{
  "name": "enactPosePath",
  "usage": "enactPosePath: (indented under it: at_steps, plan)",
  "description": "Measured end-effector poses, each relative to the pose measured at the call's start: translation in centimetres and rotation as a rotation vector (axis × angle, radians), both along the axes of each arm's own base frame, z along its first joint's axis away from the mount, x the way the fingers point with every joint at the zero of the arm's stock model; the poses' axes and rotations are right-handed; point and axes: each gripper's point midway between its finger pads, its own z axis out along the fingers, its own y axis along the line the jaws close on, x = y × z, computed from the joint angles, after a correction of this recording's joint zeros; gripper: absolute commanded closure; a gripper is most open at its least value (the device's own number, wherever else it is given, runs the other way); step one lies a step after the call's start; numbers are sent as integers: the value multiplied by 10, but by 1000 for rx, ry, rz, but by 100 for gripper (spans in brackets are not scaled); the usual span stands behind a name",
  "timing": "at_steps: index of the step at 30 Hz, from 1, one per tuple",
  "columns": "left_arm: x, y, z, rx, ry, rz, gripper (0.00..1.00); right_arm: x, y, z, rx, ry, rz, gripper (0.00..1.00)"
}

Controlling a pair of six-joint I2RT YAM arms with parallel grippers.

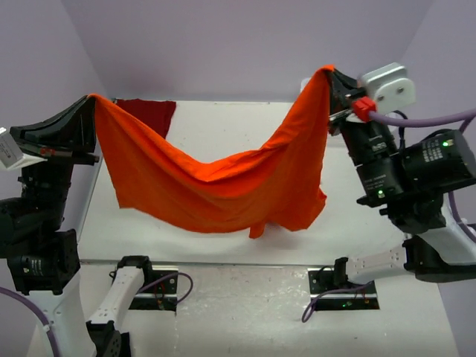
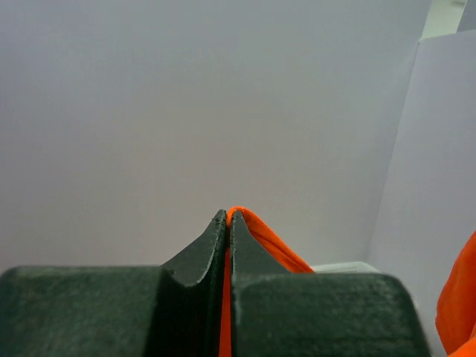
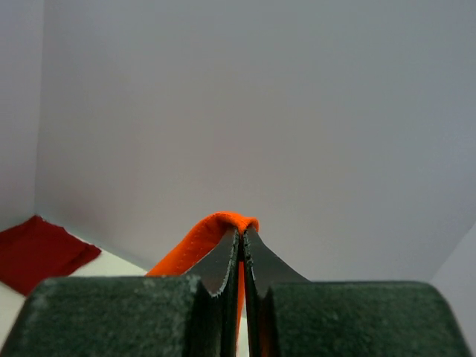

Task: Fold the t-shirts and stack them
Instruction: Flatten out the tshirt

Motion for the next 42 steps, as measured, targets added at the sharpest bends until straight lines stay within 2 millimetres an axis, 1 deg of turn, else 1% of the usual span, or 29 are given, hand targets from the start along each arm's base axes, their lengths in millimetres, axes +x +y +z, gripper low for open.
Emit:
enactPosePath:
  at_steps: [3, 5, 7, 9, 10, 11, 13, 15, 16, 18, 19, 20, 21, 22, 23, 24, 25, 26, 27, 29, 30, 32, 33, 35, 36, 37, 38, 40, 42]
  plan:
    - [9, -1, -10, -11, 40, -11, 100, 6, 20, -12, -58, 0, -6, 100]
    - [23, 0, -22, -20, 73, -7, 100, 22, 29, -23, -95, 5, -27, 100]
    - [50, 3, -43, -32, 130, 4, 100, 50, 28, -34, -107, 25, -62, 100]
    - [93, 8, -77, -55, 232, 26, 100, 89, 20, -50, -110, 61, -127, 100]
    - [121, 12, -102, -69, 294, 44, 100, 101, 15, -55, -110, 74, -153, 100]
    - [147, 16, -128, -82, 361, 65, 100, 130, 15, -76, -122, 119, -175, 100]
    - [201, 26, -203, -106, 534, 120, 100, 175, 14, -114, -140, 196, -196, 100]
    - [239, 36, -288, -122, 723, 177, 100, 216, 23, -161, -170, 292, -184, 100]
    - [252, 39, -335, -127, 821, 205, 100, 240, 26, -190, -189, 350, -182, 100]
    - [256, 44, -413, -125, 996, 243, 100, 282, 32, -252, -231, 467, -184, 100]
    - [254, 44, -436, -121, 1049, 249, 100, 298, 33, -281, -253, 524, -190, 100]
    - [252, 44, -453, -117, 1088, 253, 100, 312, 34, -313, -275, 584, -190, 100]
    - [252, 44, -458, -115, 1101, 254, 100, 321, 34, -341, -296, 639, -193, 100]
    - [255, 44, -456, -115, 1089, 250, 100, 325, 34, -363, -315, 687, -187, 100]
    - [259, 44, -449, -117, 1067, 248, 100, 326, 35, -379, -332, 728, -182, 100]
    - [264, 44, -436, -118, 1036, 244, 100, 324, 35, -389, -343, 759, -173, 100]
    - [270, 44, -420, -116, 1000, 240, 100, 321, 37, -392, -348, 776, -161, 100]
    - [277, 43, -403, -117, 960, 235, 100, 319, 38, -385, -342, 773, -157, 100]
    - [282, 43, -380, -119, 912, 228, 100, 319, 40, -373, -328, 755, -150, 100]
    - [288, 41, -335, -123, 813, 207, 100, 316, 43, -336, -289, 693, -133, 100]
    - [286, 38, -310, -124, 761, 191, 100, 309, 43, -316, -271, 660, -122, 100]
    - [274, 33, -263, -121, 660, 153, 100, 284, 36, -267, -227, 581, -106, 100]
    - [266, 30, -244, -119, 619, 139, 100, 268, 33, -242, -205, 539, -97, 100]
    - [242, 25, -199, -107, 526, 105, 100, 231, 27, -185, -154, 434, -75, 100]
    - [227, 22, -176, -101, 473, 92, 100, 212, 25, -161, -135, 388, -65, 100]
    - [211, 20, -153, -91, 417, 80, 100, 182, 25, -127, -101, 316, -25, 100]
    - [194, 18, -133, -85, 371, 67, 100, 155, 22, -100, -72, 258, 3, 100]
    - [156, 14, -94, -71, 277, 47, 100, 101, 17, -52, -12, 157, 79, 100]
    - [118, 10, -65, -62, 202, 30, 100, 59, 3, -20, 41, 85, 125, 100]
